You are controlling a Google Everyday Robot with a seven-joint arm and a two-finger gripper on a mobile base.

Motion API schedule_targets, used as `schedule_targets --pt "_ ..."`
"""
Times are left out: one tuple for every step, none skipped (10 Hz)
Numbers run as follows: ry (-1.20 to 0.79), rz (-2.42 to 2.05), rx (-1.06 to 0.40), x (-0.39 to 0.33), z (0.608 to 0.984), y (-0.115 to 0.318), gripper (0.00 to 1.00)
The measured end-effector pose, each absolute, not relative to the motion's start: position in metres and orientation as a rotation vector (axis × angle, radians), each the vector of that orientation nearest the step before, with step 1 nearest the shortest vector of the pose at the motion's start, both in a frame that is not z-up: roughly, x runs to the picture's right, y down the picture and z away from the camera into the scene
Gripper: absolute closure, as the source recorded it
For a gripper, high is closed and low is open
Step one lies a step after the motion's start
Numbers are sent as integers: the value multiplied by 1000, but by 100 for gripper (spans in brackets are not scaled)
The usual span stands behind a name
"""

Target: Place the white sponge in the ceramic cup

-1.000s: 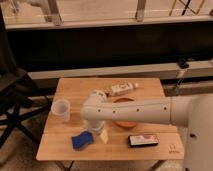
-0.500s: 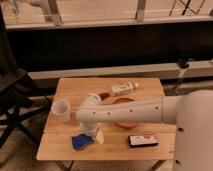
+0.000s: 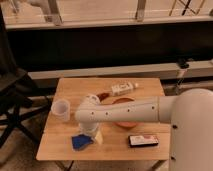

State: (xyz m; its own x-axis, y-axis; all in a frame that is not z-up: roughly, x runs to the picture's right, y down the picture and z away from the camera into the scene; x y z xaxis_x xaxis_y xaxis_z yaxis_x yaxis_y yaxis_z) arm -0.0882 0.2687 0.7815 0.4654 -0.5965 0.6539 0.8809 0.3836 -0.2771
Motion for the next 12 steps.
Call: schedule_targets --pt "-499 -995 -661 -92 783 270 20" --pt "-499 -995 -662 -93 785 271 20" --pt "-499 -992 -664 -94 786 272 20" --pt "-501 -994 -663 -97 787 271 20" --pt "-504 -996 -666 -100 788 272 20" --pt "-505 -997 -668 -101 789 273 20" --pt "-506 -1000 -670 -101 791 273 20" --pt "-506 -1003 -672 -102 792 274 20" --pt "-508 -1009 -673 -105 792 275 20" --pt "-510 -1012 -675 -108 793 276 20" --pt "-509 -1012 -679 -111 794 276 20" --pt "-509 -1012 -681 -113 794 276 20"
